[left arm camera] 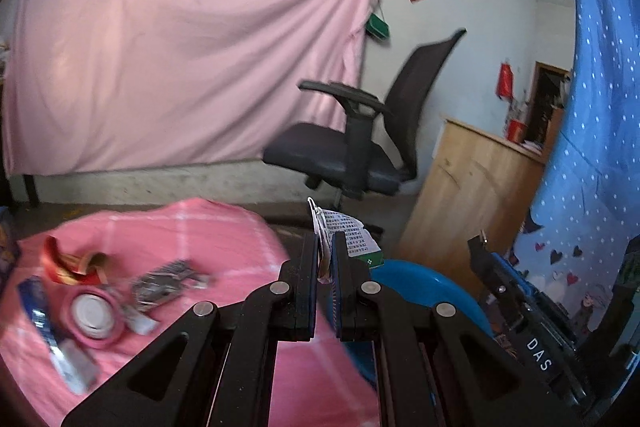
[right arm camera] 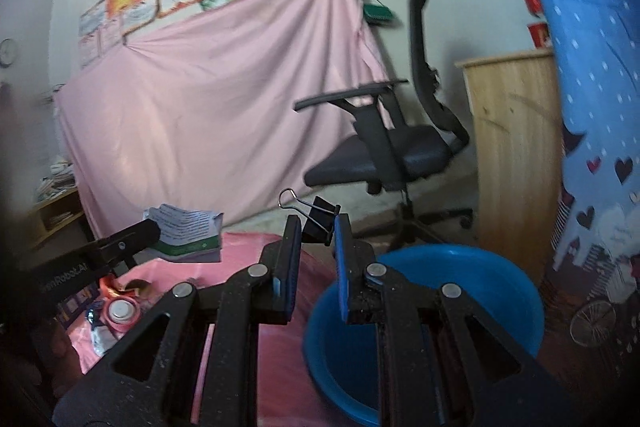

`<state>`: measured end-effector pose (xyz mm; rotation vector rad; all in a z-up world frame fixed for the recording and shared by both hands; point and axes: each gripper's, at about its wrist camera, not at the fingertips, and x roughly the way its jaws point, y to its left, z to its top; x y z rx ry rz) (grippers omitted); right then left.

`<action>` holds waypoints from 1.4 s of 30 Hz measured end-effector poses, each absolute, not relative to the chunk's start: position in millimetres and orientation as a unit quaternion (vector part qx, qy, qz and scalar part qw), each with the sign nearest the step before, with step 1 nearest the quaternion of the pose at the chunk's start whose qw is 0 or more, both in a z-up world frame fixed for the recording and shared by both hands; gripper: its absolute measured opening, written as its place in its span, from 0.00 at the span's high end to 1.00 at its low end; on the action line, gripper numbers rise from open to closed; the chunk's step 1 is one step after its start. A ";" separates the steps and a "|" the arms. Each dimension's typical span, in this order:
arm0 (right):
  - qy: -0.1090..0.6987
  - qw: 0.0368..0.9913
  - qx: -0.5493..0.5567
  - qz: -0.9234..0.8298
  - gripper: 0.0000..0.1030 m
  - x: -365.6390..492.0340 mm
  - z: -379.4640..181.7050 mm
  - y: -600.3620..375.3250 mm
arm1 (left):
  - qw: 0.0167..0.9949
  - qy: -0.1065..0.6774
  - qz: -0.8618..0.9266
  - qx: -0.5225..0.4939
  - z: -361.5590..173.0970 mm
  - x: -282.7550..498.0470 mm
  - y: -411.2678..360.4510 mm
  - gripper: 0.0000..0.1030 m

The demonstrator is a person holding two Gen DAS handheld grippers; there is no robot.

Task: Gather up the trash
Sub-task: 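Carry the white paper and binder clip to the blue basin and release both, then grasp the blue wrapper with the left tool while the right grasps the toothpaste tube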

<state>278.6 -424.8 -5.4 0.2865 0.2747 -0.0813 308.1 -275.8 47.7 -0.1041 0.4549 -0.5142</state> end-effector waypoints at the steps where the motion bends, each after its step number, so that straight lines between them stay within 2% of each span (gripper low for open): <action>1: 0.141 0.978 0.145 -0.044 0.59 278.4 -7.5 -428.4 | 0.937 0.230 -0.257 -0.051 45.2 311.6 -282.1 0.96; 9: 0.191 0.961 0.190 -0.069 0.59 284.5 -30.5 -459.9 | 0.918 0.283 -0.275 -0.047 19.2 335.0 -325.5 0.96; 22: 0.224 0.944 0.227 -0.081 0.56 289.4 -45.2 -477.6 | 0.889 0.353 -0.286 -0.064 -9.4 355.1 -333.0 0.93; 33: 0.224 0.945 0.225 -0.082 0.55 290.2 -45.7 -478.4 | 0.889 0.359 -0.279 -0.060 -12.1 353.3 -327.5 0.93; 38: 0.221 0.946 0.224 -0.085 0.53 290.3 -43.1 -479.6 | 0.894 0.349 -0.275 -0.064 -8.2 349.9 -322.3 0.85; 42: 0.210 0.950 0.213 -0.086 0.48 288.1 -38.2 -476.2 | 0.904 0.328 -0.265 -0.064 -1.0 343.0 -311.7 0.74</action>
